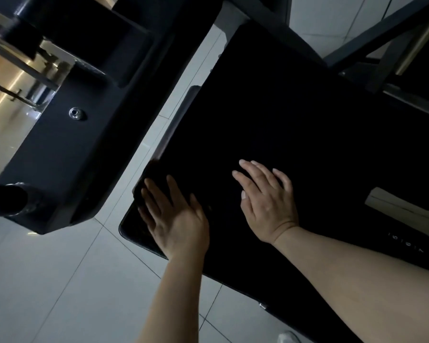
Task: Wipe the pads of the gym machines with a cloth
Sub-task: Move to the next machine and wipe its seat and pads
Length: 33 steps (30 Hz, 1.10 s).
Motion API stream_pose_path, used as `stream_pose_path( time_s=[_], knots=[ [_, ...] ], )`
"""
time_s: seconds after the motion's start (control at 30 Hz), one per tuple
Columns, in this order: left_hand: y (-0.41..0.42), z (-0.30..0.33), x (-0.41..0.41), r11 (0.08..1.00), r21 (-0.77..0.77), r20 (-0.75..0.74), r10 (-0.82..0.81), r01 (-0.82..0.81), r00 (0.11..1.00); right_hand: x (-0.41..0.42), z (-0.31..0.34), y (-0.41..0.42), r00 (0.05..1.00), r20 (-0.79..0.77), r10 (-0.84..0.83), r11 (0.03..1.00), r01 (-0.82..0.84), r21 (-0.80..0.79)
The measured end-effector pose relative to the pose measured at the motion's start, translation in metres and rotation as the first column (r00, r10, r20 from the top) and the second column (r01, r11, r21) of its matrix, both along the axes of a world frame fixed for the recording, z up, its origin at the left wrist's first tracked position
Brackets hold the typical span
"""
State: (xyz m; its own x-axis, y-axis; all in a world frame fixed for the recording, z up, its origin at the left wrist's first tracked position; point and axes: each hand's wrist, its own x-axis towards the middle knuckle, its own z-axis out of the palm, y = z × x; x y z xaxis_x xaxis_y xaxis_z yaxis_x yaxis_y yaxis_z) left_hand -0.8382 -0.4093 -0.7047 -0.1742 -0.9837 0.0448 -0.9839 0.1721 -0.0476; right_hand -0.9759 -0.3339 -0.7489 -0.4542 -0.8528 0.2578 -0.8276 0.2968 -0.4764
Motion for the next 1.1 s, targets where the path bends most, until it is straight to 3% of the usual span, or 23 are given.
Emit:
stream_pose_path(
  time_s=[0.13,0.27,0.43,0.53,0.67,0.87,0.97,1.1],
  knots=[
    [0.037,-0.003,0.009,0.988,0.099,0.047,0.115,-0.119,0.992,0.001,0.000,0.000,1.000,0.001,-0.003,1.000,0.003,-0.003],
    [0.014,0.008,-0.001,0.995,0.086,0.118,0.043,-0.054,0.992,0.001,0.000,0.000,1.000,-0.012,-0.008,1.000,0.008,0.000],
    [-0.073,0.032,-0.033,0.999,0.036,-0.035,0.040,-0.039,0.999,-0.001,-0.001,-0.001,0.999,-0.038,0.004,1.000,-0.003,0.012],
    [-0.057,0.023,-0.022,0.999,0.004,-0.047,0.035,-0.035,0.998,-0.001,-0.001,-0.001,0.999,-0.044,-0.003,1.000,0.003,0.014],
    [-0.019,0.009,-0.007,0.988,-0.022,-0.106,0.148,-0.151,0.983,-0.001,-0.001,-0.002,0.999,-0.044,-0.003,1.000,0.004,0.014],
    [0.027,0.002,-0.011,0.955,0.082,-0.085,0.293,-0.287,0.952,0.000,-0.003,-0.001,0.999,-0.047,0.008,1.000,-0.007,0.027],
    [0.003,0.008,-0.005,0.967,0.071,-0.043,0.250,-0.247,0.967,0.000,-0.003,-0.001,0.999,-0.046,0.006,1.000,-0.007,-0.008],
    [-0.045,0.022,0.004,0.954,0.010,-0.124,0.299,-0.300,0.946,-0.001,-0.004,-0.001,0.998,-0.057,0.016,0.999,-0.019,-0.045]
  ],
)
